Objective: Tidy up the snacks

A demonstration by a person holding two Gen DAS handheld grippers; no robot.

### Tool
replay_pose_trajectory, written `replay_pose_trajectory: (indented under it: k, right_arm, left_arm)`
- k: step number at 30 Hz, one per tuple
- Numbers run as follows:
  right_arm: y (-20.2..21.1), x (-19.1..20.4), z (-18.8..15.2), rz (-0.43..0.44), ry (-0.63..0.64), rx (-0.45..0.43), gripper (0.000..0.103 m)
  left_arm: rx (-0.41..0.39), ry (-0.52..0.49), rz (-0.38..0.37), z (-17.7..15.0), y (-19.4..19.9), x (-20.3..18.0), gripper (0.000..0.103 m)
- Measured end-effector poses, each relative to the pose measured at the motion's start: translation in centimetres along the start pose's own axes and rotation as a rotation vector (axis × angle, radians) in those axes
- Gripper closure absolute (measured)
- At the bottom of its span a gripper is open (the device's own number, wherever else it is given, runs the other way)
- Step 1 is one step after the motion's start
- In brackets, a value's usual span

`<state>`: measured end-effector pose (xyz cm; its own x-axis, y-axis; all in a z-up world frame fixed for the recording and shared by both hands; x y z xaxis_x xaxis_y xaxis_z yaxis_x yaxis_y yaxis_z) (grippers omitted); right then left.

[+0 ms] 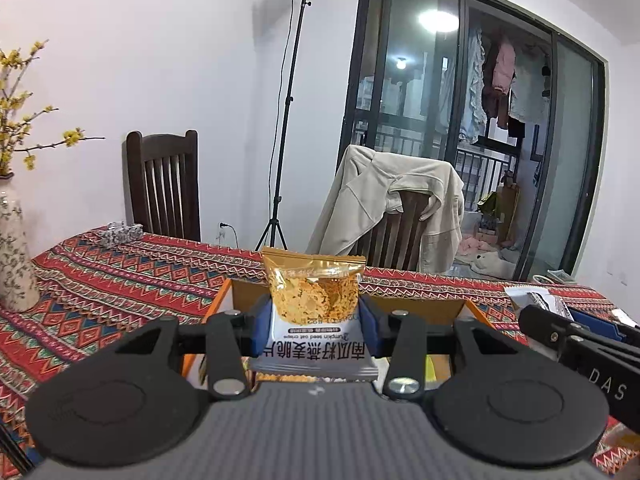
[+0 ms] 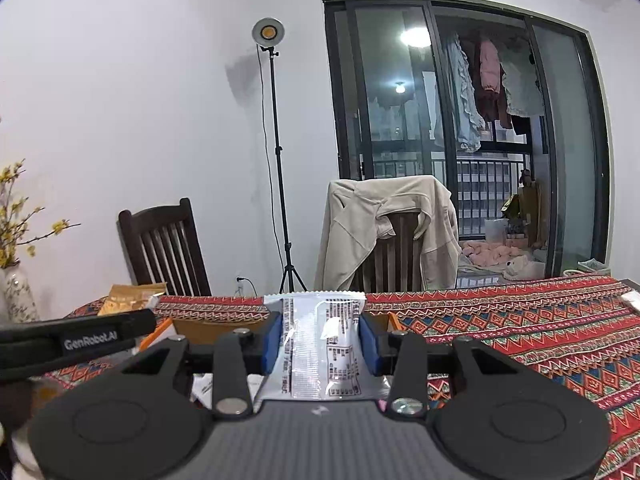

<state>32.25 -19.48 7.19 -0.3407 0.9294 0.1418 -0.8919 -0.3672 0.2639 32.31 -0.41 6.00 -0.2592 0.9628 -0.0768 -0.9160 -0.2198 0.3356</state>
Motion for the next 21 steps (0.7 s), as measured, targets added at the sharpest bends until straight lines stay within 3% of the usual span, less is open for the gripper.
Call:
replay_pose_trajectory:
  k: [6, 13, 14, 15, 16, 17, 19, 21]
  right_arm:
    - [-2.6, -0.9, -0.9, -0.032, 0.007, -0.016, 0.063]
    - [-5.7, -1.9, -3.8, -0.021, 0.008, 0.084, 0.060]
    - [-5.8, -1.9, -4.1, -0.018, 0.011, 0.093, 0.058]
    - [-5.9, -2.0, -4.2, -0.022, 0.015, 0.097, 0.056]
    - [-5.8, -2.0, -4.3, -0.023, 0.015, 0.097, 0.044]
    - [-5.7, -2.1, -4.2, -0.023, 0.011, 0.094, 0.026]
    - [-4.9, -2.2, -4.1, -0.026, 0.000, 0.071, 0.005]
    - [-4.3, -2.3, -3.8, -0.020, -0.006, 0.058, 0.001]
  left_arm:
    - [0.008, 0.025, 0.012, -0.8, -2.8, 0.0, 0.058]
    - [0.071, 0.001, -0.010, -2.5, -5.2, 0.4, 0.054]
    - [0.070, 0.002, -0.014, -2.5, -5.2, 0.5, 0.045]
    - [0.067, 0.005, -0.024, -2.5, -5.1, 0.5, 0.025]
    - [0.063, 0.011, -0.031, -2.4, -4.9, 0.6, 0.014]
    - [0.053, 0.019, -0.026, -2.3, -4.7, 0.8, 0.000]
    - [0.012, 0.027, -0.014, -1.7, -4.0, 1.1, 0.000]
    - [0.010, 0.022, -0.016, -1.3, -3.4, 1.2, 0.000]
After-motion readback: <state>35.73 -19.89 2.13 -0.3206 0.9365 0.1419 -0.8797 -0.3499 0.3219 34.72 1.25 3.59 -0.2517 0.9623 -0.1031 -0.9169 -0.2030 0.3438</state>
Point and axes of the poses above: each gripper's, at about its wrist camera, not at the fingertips, and y roughly against the way its jaws point, x to its left, z to its top, the point moved 7 cm from there along -y, roughly the way its jaws point, and after that the axes turned 7 degrees about z, right-handed, at the moved point
